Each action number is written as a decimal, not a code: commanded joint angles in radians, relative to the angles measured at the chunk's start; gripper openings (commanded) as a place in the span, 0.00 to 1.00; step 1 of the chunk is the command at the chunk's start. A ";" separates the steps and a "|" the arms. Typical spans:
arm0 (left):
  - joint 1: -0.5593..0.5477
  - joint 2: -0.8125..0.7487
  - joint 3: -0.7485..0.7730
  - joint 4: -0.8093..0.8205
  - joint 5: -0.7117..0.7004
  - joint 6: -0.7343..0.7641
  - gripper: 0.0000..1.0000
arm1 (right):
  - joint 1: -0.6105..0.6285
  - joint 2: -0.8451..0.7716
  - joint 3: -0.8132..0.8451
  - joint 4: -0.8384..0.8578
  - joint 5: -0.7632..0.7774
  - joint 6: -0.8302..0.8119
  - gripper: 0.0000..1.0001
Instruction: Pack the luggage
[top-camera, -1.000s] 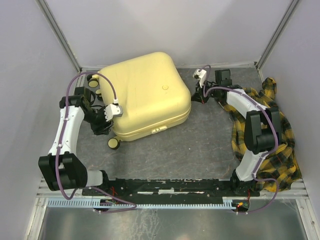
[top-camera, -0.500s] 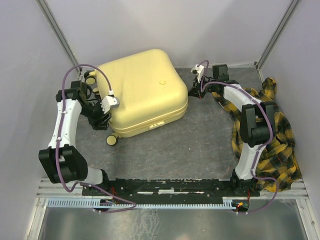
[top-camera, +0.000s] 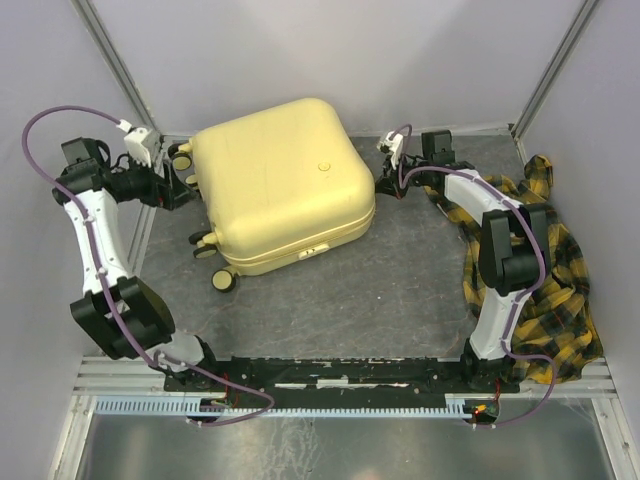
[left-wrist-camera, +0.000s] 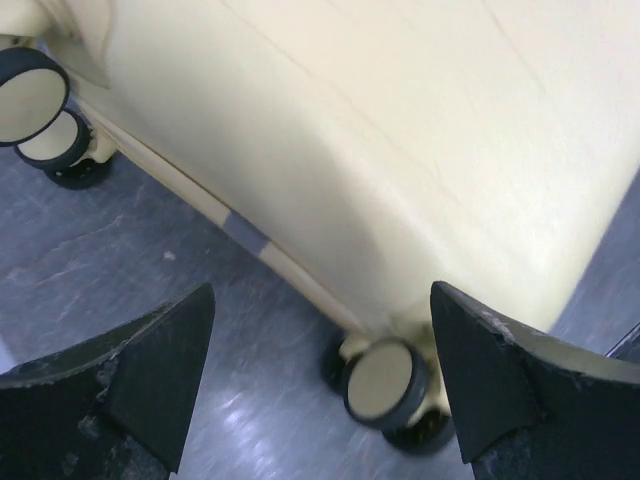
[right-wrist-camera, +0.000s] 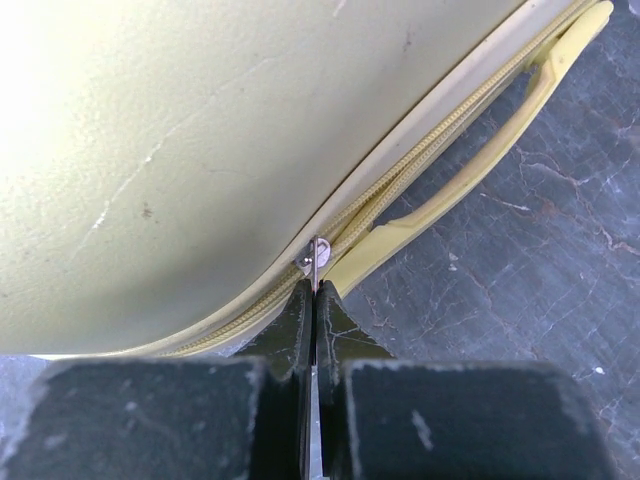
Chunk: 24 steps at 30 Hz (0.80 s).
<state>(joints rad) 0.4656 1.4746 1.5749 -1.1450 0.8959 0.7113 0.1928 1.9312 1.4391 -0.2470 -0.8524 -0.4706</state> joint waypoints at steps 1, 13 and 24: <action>-0.009 0.057 -0.060 0.481 0.112 -0.580 0.94 | 0.071 -0.076 -0.004 -0.019 -0.119 -0.080 0.02; -0.150 0.349 0.016 0.715 0.206 -0.810 0.94 | 0.157 -0.161 -0.120 -0.067 -0.154 -0.157 0.02; -0.449 0.530 0.205 0.212 0.125 -0.278 0.76 | 0.236 -0.374 -0.316 -0.052 -0.152 -0.051 0.02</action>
<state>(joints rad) 0.2394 1.9427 1.8034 -0.6022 0.9222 0.2024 0.3412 1.6714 1.1812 -0.3786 -0.8307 -0.5980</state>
